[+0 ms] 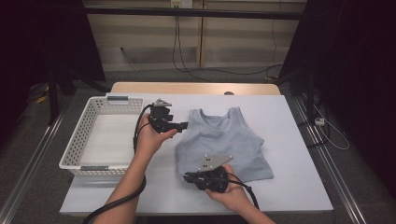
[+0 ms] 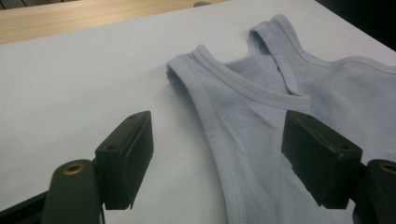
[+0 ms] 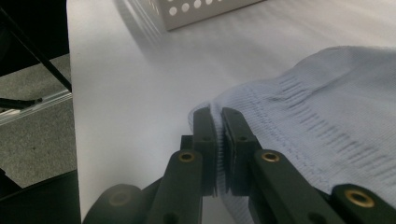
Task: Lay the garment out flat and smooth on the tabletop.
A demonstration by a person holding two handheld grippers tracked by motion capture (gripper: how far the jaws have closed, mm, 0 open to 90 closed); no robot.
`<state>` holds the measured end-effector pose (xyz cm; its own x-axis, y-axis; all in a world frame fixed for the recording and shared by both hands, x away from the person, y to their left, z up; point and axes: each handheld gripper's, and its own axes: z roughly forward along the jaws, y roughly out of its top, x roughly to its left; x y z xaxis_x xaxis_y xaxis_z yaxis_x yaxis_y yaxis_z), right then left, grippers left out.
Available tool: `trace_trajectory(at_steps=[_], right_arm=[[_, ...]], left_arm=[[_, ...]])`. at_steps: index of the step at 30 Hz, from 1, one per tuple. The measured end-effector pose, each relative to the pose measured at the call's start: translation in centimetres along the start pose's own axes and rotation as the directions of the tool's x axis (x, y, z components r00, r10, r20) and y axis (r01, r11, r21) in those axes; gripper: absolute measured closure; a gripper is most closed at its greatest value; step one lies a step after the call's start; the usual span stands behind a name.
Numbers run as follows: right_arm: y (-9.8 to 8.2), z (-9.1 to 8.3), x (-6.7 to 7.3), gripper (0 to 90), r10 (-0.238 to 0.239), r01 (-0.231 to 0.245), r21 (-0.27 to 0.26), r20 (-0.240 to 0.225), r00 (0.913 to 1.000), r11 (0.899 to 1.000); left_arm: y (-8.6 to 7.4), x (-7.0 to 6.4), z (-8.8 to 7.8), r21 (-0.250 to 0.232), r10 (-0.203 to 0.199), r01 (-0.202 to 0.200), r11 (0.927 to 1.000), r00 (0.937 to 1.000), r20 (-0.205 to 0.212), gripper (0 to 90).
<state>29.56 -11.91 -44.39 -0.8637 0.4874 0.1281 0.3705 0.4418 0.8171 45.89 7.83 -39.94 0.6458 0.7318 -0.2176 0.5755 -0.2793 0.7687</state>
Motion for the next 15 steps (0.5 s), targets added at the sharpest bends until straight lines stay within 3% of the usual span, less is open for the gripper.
trace_trajectory(at_steps=[15], right_arm=[[-0.08,0.05,0.08,85.8,-0.004,0.004,0.008,-0.011,0.9999,1.000]], left_arm=[[0.33,0.49,0.75,0.032,-0.015,0.014,0.9994,0.9997,0.021,21.7]])
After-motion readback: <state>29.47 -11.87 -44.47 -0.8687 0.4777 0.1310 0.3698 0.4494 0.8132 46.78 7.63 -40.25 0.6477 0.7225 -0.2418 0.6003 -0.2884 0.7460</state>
